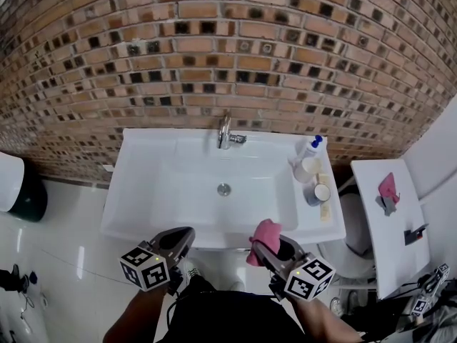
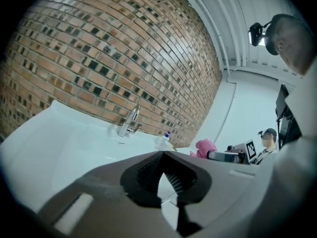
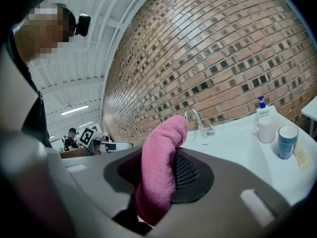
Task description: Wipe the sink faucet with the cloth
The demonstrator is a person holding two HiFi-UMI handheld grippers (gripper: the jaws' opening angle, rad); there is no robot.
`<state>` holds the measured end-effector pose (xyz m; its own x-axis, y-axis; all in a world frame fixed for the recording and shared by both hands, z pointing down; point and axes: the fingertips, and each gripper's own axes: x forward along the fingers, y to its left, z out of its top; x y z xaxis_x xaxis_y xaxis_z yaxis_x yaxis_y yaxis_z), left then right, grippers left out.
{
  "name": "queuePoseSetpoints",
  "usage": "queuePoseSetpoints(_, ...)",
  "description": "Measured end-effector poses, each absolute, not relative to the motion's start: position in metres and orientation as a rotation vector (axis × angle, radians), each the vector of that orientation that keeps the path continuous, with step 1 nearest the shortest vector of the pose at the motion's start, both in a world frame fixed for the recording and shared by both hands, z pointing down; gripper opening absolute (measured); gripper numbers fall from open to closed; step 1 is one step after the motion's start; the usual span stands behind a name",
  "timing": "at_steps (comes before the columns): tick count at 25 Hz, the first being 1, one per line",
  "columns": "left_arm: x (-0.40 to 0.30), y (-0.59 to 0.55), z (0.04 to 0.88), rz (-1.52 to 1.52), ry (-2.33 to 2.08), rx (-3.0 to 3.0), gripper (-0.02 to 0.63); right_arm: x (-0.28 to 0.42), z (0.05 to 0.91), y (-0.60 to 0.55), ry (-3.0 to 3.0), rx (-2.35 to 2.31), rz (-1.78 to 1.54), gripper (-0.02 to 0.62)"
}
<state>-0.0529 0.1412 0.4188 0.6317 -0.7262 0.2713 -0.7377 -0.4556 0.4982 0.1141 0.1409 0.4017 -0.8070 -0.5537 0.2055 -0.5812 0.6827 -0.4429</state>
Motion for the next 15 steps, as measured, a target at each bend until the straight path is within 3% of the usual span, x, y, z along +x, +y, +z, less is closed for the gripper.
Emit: queuePoseSetpoints(15, -0.0601, 0.1431, 0.4136, 0.015, -1.16, 2.272, 0.006, 0.1086, 0.3975, 0.1353, -2.835, 0.947, 0.726, 0.141)
